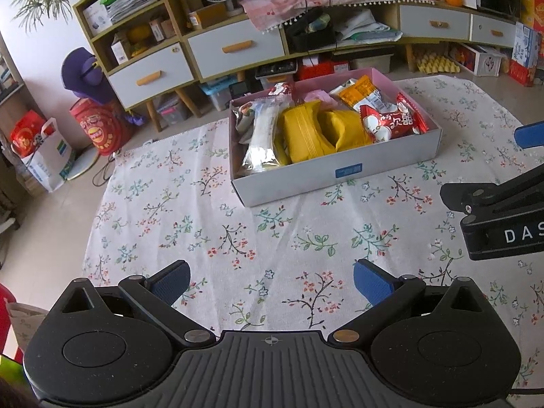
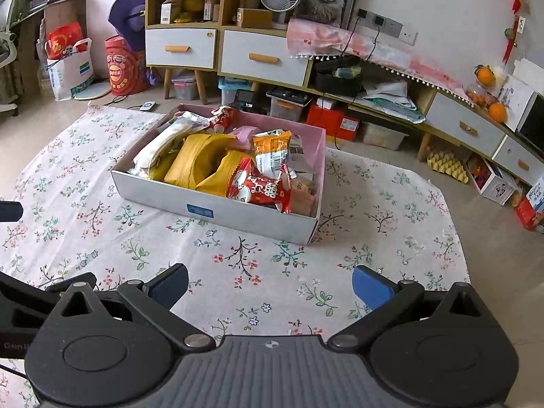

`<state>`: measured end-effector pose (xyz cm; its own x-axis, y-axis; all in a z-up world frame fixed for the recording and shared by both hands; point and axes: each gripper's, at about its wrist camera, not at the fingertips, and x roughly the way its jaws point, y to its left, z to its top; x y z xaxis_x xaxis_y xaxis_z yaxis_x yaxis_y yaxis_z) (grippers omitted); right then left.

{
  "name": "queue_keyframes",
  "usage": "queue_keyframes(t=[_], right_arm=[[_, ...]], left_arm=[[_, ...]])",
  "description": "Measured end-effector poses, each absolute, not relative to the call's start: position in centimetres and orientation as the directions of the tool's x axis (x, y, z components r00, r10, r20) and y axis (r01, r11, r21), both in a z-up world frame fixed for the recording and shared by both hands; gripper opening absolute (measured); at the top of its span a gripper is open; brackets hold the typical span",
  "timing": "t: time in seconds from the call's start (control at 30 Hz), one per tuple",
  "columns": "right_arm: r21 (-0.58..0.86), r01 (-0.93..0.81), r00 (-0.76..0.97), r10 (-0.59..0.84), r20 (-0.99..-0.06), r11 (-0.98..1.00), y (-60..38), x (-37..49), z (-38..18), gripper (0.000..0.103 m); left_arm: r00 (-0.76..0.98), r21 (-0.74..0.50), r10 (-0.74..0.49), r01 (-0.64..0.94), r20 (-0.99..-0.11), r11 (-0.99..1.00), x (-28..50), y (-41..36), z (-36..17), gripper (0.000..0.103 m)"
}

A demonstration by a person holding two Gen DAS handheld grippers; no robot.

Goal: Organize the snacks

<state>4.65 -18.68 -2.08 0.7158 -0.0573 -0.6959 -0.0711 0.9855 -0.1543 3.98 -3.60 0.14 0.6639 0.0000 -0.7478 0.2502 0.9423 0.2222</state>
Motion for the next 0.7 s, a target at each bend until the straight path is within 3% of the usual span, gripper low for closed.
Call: queue_keyframes(t=[0.7], right_arm=[[-0.168, -0.074, 0.714, -0.066, -0.697, 0.983, -18.72, 4.93, -2.25, 0.087]], left_arm=[[0.654, 0.209, -0.018, 0.269, -0.757, 0.94, 3.99, -3.8, 0.0, 0.103]])
